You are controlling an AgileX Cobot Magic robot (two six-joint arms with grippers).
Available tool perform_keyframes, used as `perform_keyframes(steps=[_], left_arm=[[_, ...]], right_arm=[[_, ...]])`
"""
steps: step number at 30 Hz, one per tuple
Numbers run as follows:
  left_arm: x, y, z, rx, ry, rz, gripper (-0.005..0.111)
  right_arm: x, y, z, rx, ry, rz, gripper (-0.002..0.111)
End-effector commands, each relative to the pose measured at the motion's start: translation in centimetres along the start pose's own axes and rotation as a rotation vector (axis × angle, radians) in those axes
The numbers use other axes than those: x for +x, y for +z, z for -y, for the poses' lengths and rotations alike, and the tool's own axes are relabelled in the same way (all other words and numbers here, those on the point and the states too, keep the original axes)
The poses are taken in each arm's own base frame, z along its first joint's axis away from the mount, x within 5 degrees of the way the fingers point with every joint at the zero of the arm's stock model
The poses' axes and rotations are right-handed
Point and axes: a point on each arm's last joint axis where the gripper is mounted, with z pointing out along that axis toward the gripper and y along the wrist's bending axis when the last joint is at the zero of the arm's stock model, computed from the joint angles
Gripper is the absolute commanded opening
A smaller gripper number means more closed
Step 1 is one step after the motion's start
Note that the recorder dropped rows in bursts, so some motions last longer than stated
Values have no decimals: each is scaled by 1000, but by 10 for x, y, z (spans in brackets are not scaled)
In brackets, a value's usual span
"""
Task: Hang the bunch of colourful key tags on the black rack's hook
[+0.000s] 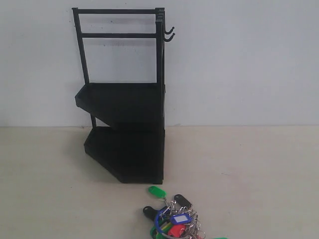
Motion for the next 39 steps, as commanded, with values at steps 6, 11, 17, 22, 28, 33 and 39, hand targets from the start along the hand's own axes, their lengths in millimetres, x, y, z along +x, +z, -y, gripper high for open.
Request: perform_keyframes(steps=[6,11,17,22,28,33,39], left_arm=[[-1,0,0,5,-5,7,4],[-1,0,0,5,-5,7,4],[-1,0,0,4,-5,4,4],[-1,0,0,4,-5,4,4],[-1,0,0,5,-5,8,4],[-1,0,0,5,-5,8,4],[-1,0,0,5,-5,8,4]], right_arm=[[-80,78,-14,77,2,-263,39],[-33,119,-5,200,-14,-1005,39],[82,130,-9,-5,174,-1739,39],[154,156,-15,-136,454,-1713,39],[186,167,2,16,400,-1615,39],[190,168,-2,-105,377,-1606,39],[205,164,-27,-323,386,-1629,39]])
